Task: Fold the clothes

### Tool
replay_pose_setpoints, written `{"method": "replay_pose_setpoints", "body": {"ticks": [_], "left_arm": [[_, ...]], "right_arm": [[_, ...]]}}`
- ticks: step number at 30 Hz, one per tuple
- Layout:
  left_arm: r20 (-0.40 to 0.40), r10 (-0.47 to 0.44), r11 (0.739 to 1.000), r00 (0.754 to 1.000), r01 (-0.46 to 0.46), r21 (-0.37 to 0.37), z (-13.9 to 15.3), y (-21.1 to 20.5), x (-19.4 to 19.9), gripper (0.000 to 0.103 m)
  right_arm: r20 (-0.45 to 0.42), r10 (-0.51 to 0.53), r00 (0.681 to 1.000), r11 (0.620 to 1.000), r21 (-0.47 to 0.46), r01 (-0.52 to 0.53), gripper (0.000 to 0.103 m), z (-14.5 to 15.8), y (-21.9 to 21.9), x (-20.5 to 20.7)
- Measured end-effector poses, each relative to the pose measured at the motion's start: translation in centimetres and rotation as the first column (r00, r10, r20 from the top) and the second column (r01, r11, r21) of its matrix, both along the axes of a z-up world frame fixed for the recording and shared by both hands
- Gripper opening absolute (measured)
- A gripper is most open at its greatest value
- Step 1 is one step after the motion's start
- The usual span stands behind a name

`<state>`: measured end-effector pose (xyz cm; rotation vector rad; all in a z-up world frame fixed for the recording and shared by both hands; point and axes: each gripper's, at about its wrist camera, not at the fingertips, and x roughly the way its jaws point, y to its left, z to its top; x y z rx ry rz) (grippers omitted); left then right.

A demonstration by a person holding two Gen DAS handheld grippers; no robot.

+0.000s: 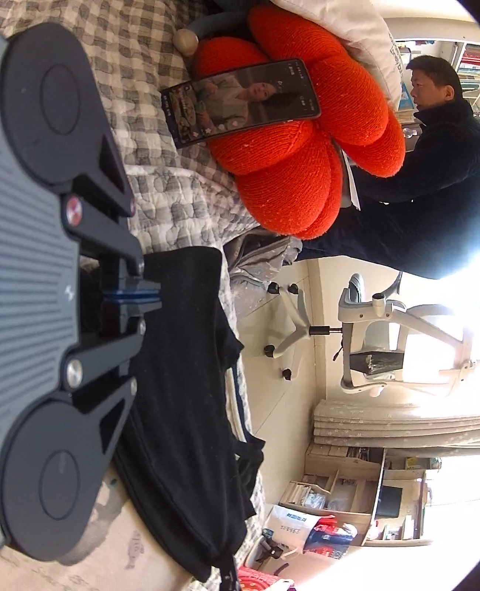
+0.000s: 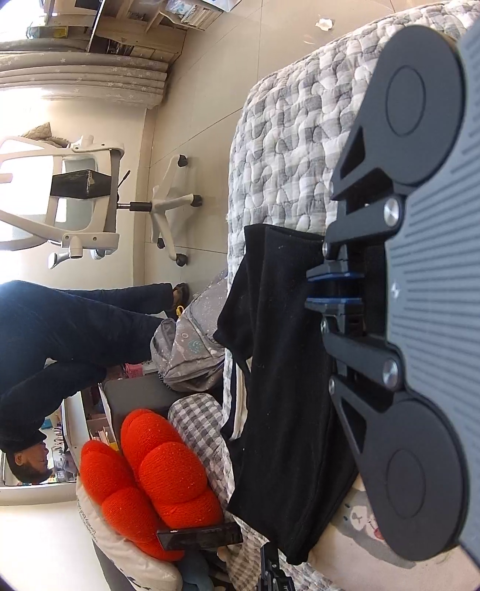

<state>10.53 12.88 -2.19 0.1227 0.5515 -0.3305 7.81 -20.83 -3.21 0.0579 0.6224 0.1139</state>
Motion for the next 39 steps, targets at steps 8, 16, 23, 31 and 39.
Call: {"method": "replay_pose_setpoints", "body": {"ticks": [8,16,23,31,39], "left_arm": [[-0.134,-0.04,0.998,0.99,0.034,-0.05,-2.0,-2.7,0.1,0.004],[-0.157,-0.052,0.991,0.986,0.031,-0.134,-1.4,-2.6,-1.7,0.005],[-0.215,-0.083,0.996,0.973,0.07,-0.063,-2.2,-3.5,-3.9,0.013],[-0.308,-0.154,0.988,0.939,0.144,-0.056,-1.7,-0.4,-9.1,0.017],[-0.41,-0.2,0.979,0.89,0.199,-0.046,-1.1,2.6,-14.8,0.024]], "right_arm": [[-0.094,0.027,0.995,0.999,-0.029,-0.03,0.02,-1.3,2.5,0.3],[-0.106,-0.002,0.994,1.0,0.009,0.003,0.026,0.0,2.1,-1.4],[-0.151,-0.006,0.989,0.999,0.05,0.014,0.033,-0.5,1.6,-3.0],[-0.244,0.055,0.968,0.994,0.102,-0.03,0.034,-0.2,-0.8,-8.0],[-0.335,0.125,0.934,0.979,0.192,-0.062,0.034,0.1,-3.1,-13.8]]}}
